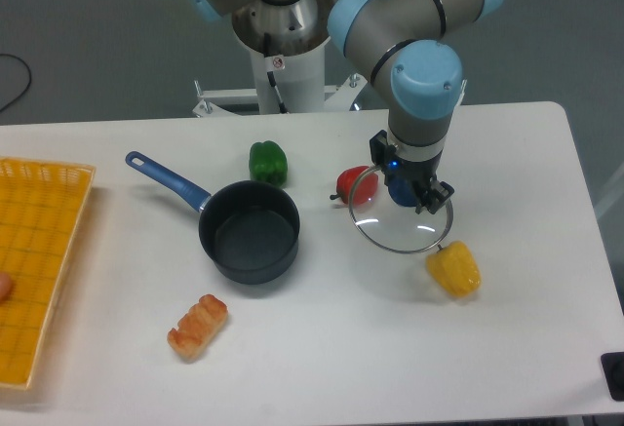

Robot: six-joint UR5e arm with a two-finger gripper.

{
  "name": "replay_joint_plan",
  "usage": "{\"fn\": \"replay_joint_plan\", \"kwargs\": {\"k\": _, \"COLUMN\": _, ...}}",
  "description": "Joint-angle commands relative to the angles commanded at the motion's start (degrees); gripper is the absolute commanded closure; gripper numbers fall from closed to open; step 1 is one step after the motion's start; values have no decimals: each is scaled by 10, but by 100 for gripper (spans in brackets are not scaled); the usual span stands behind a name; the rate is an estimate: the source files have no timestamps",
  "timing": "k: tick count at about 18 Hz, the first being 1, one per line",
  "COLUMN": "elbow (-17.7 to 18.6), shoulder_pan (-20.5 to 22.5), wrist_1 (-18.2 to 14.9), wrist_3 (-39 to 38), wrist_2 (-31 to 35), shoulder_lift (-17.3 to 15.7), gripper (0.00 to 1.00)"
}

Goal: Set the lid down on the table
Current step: 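Carry the held glass lid by its knob away from the red pepper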

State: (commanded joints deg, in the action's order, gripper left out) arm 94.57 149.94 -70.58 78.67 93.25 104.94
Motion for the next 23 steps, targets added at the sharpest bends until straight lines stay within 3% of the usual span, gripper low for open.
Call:
{"fn": "replay_joint_plan", "kwargs": {"k": 14, "elbow": -5, "shoulder_pan": -42, "wrist_1": 23, "wrist_3": -106, "wrist_2": -10, "shoulder_lift": 21, "gripper": 60}}
{"fn": "replay_joint_plan", "kwargs": {"k": 18, "elbow": -40, "shoulder_pan": -47, "wrist_1": 36, "wrist_3": -120, "wrist_2": -13, "shoulder_lift": 41, "gripper": 60}}
{"fn": "replay_joint_plan", "kwargs": {"k": 23, "elbow": -57, "shoulder_pan": -48, "wrist_1": 43, "wrist_3": -138, "wrist_2": -15, "shoulder_lift": 66, "gripper": 60}}
